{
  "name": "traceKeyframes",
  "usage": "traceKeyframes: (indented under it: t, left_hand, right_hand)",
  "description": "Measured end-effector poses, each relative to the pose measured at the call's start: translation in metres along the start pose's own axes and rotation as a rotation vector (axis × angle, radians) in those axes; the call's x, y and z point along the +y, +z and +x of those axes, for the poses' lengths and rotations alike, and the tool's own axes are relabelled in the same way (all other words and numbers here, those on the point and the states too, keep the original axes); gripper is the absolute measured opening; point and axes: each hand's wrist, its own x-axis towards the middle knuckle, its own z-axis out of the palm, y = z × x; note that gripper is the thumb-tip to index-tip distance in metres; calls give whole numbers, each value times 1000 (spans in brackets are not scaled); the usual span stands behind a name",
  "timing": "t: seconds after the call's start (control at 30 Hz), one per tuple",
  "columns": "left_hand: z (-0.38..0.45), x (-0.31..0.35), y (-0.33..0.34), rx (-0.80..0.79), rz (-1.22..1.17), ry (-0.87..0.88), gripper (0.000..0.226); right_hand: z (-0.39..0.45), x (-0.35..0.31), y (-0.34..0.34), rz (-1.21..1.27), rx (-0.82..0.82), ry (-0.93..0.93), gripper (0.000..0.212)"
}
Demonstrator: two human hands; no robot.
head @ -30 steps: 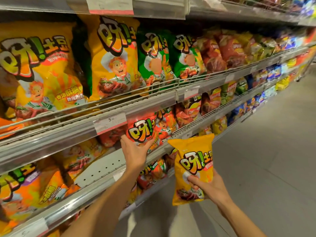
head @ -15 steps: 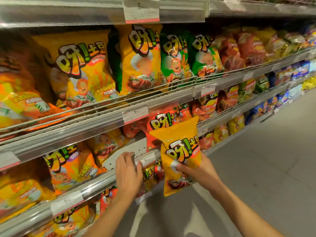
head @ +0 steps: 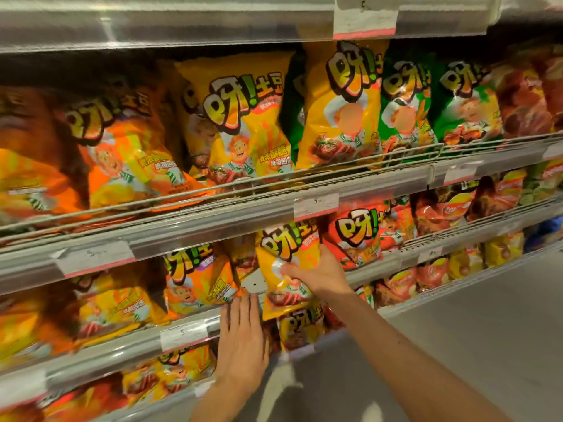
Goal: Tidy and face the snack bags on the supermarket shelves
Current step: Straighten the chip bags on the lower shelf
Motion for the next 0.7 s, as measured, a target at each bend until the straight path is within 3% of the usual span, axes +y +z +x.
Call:
traceKeyframes:
  t: [0.17, 0.33, 0.4, 0.53, 0.7]
  left_hand:
    - [1, 1, 4, -4, -30, -29, 76]
    - [-1, -1, 4, 14, -16, -4, 78]
    - [-1, 0, 5, 23, -29, -13, 78]
    - [-1, 3, 2, 14, -57, -34, 78]
    - [-4, 1, -1, 27, -84, -33, 76]
  right_hand:
    - [21, -8, 20, 111, 72, -23, 119]
    - [31, 2, 38, 50, 27, -23, 123]
    - [33, 5, 40, 59, 24, -37, 118]
    - [35, 12, 35, 76, -10, -95, 79]
    - [35, 19, 30, 89, -75, -149, 68]
